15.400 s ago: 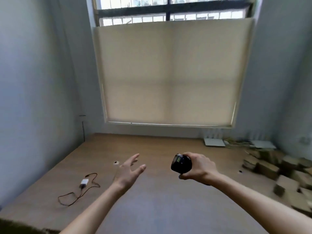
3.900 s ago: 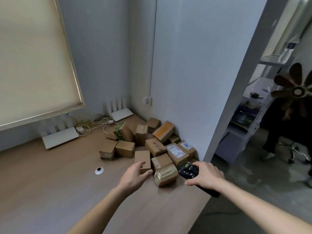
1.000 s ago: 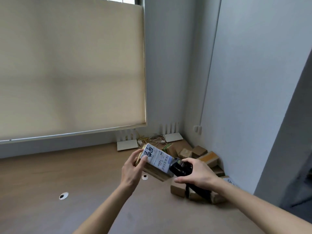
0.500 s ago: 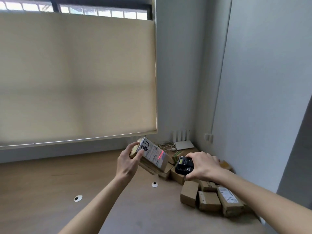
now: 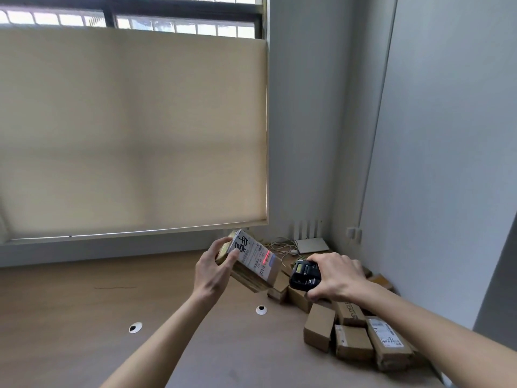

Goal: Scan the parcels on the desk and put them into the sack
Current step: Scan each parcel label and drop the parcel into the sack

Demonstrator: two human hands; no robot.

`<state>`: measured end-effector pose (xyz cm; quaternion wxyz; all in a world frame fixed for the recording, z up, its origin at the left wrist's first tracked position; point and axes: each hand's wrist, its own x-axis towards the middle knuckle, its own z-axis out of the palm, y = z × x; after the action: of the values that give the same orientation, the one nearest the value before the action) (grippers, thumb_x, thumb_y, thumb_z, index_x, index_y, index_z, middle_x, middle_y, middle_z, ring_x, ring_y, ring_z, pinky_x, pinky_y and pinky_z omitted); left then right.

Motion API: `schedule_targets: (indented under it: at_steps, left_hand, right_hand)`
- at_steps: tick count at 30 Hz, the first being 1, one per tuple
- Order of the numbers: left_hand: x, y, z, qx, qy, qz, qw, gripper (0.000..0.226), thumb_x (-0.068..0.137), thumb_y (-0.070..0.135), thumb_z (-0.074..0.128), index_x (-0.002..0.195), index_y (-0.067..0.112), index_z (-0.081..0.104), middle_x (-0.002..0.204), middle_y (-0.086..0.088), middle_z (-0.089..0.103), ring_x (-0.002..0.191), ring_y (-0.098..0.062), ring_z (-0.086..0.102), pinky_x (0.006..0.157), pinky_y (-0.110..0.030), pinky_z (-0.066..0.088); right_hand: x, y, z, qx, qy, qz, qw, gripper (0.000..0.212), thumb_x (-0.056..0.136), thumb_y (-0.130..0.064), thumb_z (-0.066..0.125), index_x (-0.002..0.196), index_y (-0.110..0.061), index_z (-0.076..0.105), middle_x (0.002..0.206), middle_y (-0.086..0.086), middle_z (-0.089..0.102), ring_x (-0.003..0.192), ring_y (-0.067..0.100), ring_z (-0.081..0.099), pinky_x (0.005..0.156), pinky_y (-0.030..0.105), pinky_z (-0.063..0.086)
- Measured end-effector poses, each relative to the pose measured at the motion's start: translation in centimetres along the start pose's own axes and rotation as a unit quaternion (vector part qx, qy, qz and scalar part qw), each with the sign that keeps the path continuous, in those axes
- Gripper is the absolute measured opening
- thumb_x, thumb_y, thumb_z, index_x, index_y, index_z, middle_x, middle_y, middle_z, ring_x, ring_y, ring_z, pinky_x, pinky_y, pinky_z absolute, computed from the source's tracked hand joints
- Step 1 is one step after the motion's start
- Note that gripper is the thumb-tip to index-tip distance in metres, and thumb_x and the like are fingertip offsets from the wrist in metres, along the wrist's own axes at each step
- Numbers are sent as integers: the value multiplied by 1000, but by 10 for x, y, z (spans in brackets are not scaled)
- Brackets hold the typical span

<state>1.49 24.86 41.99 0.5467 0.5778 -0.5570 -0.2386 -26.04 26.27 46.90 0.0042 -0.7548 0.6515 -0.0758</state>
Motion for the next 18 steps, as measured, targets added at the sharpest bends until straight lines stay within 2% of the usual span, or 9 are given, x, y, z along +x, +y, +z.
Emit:
schedule_targets:
  at_steps: [7,14,18]
  left_hand:
    - [-4,3,3,2,9,2,1000,39,78,56,60,116,50,62,104,2,71,100,-17,64,81,-32,49]
    - [-15,9,8,0,15,-4,1000,28,91,39,68,117,46,63,106,-1,71,102,-19,63,78,-29,44]
    - [-25,12,10,-5,16,-6,1000,35,81,52,63,116,50,62,106,1,72,102,-18,63,81,-31,47]
  right_hand:
    - [-3,2,-2,-12,-3,-5,1000,72,63,-56,82,130,-35,62,123,-5,70,117,24,64,79,32,41]
    - [-12,11,-6,-7,-3,-8,1000,74,63,-56,84,130,-35,62,123,-3,70,117,25,64,82,33,43]
    - [-19,15,-7,-9,-6,-8,1000,71,63,-55,84,128,-35,63,122,-3,70,116,25,64,82,33,42]
